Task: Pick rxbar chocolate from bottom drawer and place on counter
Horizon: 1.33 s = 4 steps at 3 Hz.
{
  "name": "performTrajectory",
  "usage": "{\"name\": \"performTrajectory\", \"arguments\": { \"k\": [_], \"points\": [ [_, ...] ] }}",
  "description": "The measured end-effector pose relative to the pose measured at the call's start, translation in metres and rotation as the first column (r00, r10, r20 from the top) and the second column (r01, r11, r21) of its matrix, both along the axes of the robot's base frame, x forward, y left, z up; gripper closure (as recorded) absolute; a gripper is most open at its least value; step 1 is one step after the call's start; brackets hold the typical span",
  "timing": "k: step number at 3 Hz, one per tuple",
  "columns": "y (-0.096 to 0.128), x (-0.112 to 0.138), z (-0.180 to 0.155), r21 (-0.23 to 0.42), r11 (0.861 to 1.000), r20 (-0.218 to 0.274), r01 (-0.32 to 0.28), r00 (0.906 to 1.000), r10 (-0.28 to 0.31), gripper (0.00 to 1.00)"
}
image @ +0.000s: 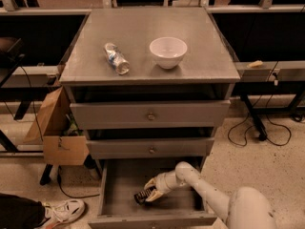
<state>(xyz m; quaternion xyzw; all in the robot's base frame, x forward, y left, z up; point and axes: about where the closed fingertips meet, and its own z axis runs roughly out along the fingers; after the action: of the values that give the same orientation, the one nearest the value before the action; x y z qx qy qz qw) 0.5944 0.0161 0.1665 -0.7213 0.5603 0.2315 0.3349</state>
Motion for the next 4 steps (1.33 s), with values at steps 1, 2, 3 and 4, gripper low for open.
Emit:
{"name": "performTrajectory", "arguments": {
  "k": [1,2,3,4],
  "points": [
    [-0.018,0.002,0.044,-0.021,0.998,0.047,0.056,0.9974,-0.055,1.00],
    [-0.045,-0.007,0.116,-0.109,0.989,0.092,0.096,0.9921,-0.086,1.00],
    [-0.052,-0.020,0.176,-0.185,0.978,0.105,0.093,0.9917,-0.074,1.00],
    [-0.063,-0.031,0.244,-0.253,0.960,0.138,0.123,0.9863,-0.090,1.00]
  ]
}}
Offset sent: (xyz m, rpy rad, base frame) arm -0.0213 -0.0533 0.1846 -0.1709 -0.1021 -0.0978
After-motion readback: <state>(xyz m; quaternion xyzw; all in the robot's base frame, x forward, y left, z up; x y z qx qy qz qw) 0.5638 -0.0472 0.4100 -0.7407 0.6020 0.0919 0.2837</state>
